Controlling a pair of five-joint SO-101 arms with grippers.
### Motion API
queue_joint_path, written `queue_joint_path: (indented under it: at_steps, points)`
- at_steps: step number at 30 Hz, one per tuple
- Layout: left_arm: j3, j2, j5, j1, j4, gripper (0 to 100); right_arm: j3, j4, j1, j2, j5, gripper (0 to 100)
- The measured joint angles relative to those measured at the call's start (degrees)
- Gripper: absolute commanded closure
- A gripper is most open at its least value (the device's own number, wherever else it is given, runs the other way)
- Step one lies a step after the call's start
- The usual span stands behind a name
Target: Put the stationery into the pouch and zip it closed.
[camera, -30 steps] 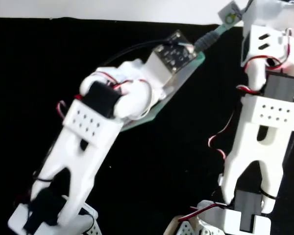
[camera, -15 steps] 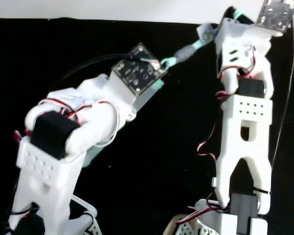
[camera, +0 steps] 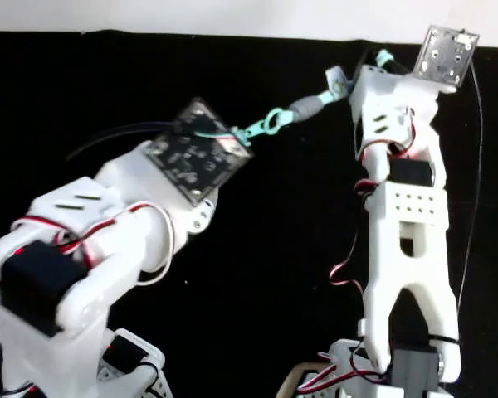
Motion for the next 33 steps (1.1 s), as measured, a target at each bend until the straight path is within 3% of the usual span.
queue_joint_path:
  at_steps: [8,14,26,33]
  points:
    - [-0.88,-0.18,1.05,0.0,0.53,99,-2.55,-0.26,0.09,-2.99,0.0,99.2]
    - [10.11,-3.43,1.05,-0.09,-1.05,99,-9.32,0.35,0.18,-9.32,0.0,99.2]
    - [28.48,-5.36,1.41,-2.29,-11.25,99,-26.29,19.96,-9.93,-13.1,-4.22,99.2]
    - [30.77,-5.45,1.41,-2.99,-19.6,99,-40.0,26.2,-14.42,-13.27,-4.22,99.2]
